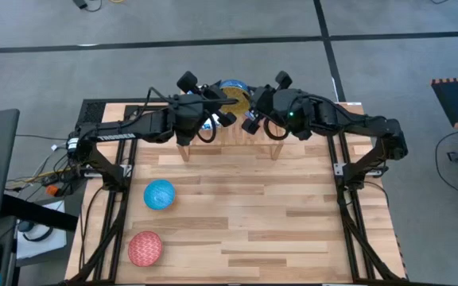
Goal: Place and stack bowls onto a shelf
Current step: Stack the blue yellow patterned bowl on top of the red blue patterned bowl on the shelf
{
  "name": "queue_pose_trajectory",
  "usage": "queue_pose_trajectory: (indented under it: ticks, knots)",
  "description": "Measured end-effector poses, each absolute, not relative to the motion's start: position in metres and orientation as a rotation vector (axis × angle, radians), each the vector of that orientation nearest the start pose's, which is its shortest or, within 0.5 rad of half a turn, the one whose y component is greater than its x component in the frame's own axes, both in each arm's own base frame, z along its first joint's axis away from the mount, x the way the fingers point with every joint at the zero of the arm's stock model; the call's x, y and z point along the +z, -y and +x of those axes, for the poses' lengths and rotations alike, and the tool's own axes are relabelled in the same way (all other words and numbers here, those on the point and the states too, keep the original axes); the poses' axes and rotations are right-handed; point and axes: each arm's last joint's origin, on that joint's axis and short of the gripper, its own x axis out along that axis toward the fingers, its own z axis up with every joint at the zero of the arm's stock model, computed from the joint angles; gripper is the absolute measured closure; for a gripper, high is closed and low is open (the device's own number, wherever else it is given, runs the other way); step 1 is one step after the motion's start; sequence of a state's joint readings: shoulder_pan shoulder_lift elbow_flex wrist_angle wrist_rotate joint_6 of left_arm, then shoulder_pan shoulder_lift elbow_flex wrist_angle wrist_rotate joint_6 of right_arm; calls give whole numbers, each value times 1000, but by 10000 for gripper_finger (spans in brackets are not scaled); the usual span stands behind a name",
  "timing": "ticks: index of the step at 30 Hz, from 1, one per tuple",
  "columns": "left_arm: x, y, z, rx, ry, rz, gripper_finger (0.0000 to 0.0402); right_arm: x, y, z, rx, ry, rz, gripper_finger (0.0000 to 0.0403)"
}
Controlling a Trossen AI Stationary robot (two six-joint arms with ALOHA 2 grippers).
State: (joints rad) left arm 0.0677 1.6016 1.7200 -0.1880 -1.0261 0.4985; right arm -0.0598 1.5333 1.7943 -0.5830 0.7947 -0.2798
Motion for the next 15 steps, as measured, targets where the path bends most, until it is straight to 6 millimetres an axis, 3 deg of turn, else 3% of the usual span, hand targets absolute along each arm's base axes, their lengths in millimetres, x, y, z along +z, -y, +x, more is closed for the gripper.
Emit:
queue_pose_trajectory:
  ticks: [7,15]
  knots:
    - [443,-47,344,1052,-342,402,379,461,41,314,-767,-454,-448,280]
    - [443,-57,341,1047,-299,311,396,460,37,312,-760,-477,-486,283]
